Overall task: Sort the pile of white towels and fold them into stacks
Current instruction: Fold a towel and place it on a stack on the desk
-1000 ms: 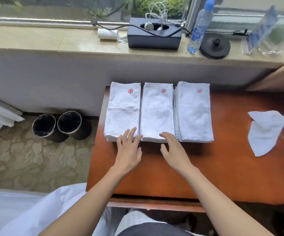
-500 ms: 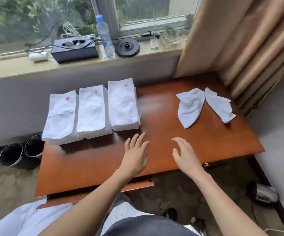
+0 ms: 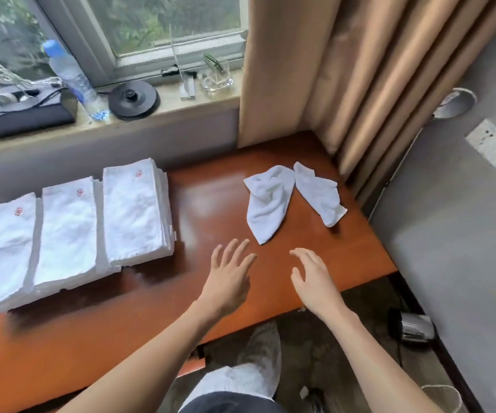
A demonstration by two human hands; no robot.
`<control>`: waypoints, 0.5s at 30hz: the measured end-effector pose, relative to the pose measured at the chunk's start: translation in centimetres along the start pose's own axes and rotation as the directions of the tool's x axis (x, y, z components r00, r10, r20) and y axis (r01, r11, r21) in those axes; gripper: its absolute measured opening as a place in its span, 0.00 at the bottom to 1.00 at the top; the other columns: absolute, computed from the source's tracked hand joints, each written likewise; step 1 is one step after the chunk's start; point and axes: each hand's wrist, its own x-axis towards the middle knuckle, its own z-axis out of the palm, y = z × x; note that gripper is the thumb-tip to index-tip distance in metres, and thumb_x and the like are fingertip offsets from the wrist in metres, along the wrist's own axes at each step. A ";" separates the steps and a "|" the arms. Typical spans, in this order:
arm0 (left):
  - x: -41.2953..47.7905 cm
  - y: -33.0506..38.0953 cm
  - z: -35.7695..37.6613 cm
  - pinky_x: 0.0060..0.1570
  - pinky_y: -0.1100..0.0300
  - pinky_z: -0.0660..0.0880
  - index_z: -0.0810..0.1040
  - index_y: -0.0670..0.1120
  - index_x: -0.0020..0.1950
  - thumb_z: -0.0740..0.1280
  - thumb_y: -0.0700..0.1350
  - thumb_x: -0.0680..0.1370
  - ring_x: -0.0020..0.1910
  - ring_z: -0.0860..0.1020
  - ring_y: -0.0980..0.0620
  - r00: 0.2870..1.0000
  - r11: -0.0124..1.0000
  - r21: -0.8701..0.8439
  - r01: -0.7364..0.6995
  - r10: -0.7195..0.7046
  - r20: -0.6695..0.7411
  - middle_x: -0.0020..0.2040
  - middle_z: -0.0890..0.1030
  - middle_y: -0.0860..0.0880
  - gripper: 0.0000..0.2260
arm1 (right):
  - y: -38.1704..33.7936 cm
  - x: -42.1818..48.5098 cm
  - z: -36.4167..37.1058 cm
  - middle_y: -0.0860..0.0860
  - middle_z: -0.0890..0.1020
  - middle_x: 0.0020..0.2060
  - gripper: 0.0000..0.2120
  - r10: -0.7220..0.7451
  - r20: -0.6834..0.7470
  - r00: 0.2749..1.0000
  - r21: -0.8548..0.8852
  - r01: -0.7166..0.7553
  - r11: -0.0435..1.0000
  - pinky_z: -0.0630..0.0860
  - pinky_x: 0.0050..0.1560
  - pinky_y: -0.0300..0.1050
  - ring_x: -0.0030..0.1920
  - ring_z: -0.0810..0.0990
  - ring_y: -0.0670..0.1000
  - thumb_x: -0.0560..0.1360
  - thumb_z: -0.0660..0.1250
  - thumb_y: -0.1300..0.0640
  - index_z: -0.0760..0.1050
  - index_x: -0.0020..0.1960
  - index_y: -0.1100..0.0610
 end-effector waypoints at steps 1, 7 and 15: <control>1.5 0.3 0.4 0.79 0.38 0.44 0.64 0.50 0.78 0.64 0.45 0.80 0.83 0.49 0.41 1.000 1.000 -0.011 0.003 -0.003 0.005 0.84 0.54 0.46 0.26 | 0.7 1.2 -0.6 0.42 0.70 0.75 0.19 0.010 0.007 1.000 -0.017 -0.010 1.000 0.64 0.70 0.38 0.75 0.67 0.45 0.85 0.61 0.54 0.68 0.76 0.46; 11.0 1.8 3.2 0.79 0.39 0.44 0.64 0.49 0.79 0.60 0.45 0.81 0.82 0.50 0.40 0.999 0.996 -0.088 0.015 -0.011 0.038 0.84 0.54 0.45 0.25 | 3.2 9.3 -3.7 0.44 0.70 0.75 0.20 0.035 0.108 0.993 -0.133 -0.020 0.991 0.64 0.75 0.42 0.75 0.66 0.44 0.85 0.60 0.55 0.68 0.76 0.48; 18.6 4.2 4.5 0.79 0.41 0.44 0.63 0.50 0.79 0.59 0.44 0.82 0.83 0.50 0.42 0.992 0.970 -0.236 0.068 -0.040 0.118 0.84 0.53 0.48 0.24 | 6.2 15.0 -7.3 0.45 0.71 0.73 0.20 0.094 0.164 0.982 -0.175 -0.065 0.982 0.65 0.76 0.46 0.74 0.67 0.46 0.84 0.60 0.58 0.70 0.76 0.52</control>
